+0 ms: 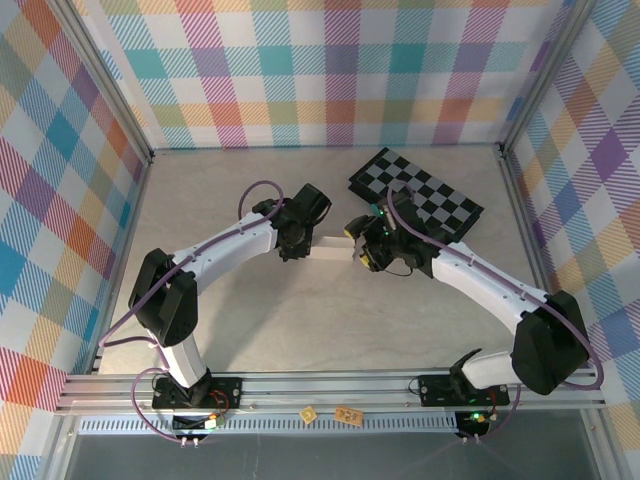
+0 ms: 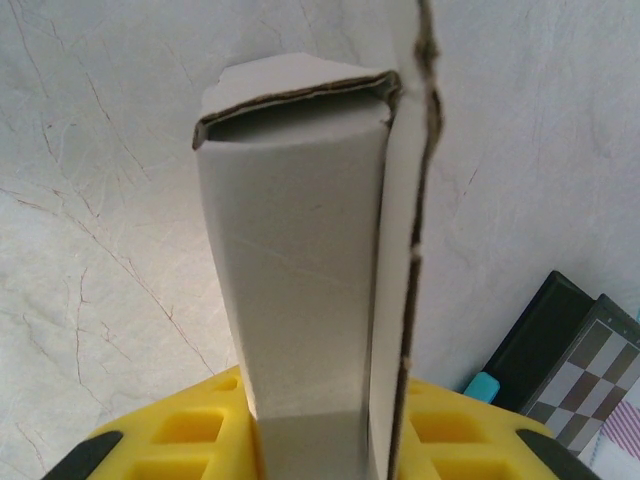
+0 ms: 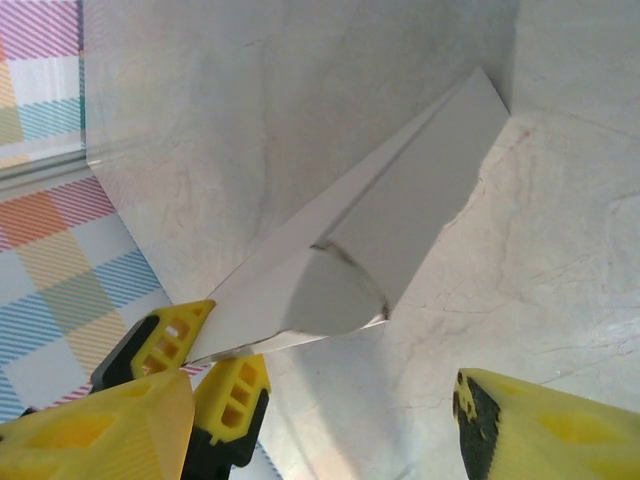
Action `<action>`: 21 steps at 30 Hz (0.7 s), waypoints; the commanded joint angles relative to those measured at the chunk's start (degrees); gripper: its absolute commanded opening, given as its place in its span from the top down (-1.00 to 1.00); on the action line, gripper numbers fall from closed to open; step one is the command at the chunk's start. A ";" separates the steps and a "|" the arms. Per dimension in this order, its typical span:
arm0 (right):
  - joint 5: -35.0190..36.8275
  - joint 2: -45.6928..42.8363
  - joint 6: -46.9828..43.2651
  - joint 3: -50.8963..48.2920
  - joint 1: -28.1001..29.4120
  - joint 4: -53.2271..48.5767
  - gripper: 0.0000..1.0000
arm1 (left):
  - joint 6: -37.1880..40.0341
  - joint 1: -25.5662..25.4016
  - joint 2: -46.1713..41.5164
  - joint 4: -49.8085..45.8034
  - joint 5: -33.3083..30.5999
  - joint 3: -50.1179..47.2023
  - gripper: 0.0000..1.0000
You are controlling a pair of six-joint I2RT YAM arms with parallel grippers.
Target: Fold the paper box
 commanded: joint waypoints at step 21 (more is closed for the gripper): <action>-0.27 -0.07 5.16 -6.68 -2.27 16.99 -0.24 | -23.80 1.07 0.81 -1.13 -0.61 -0.19 0.47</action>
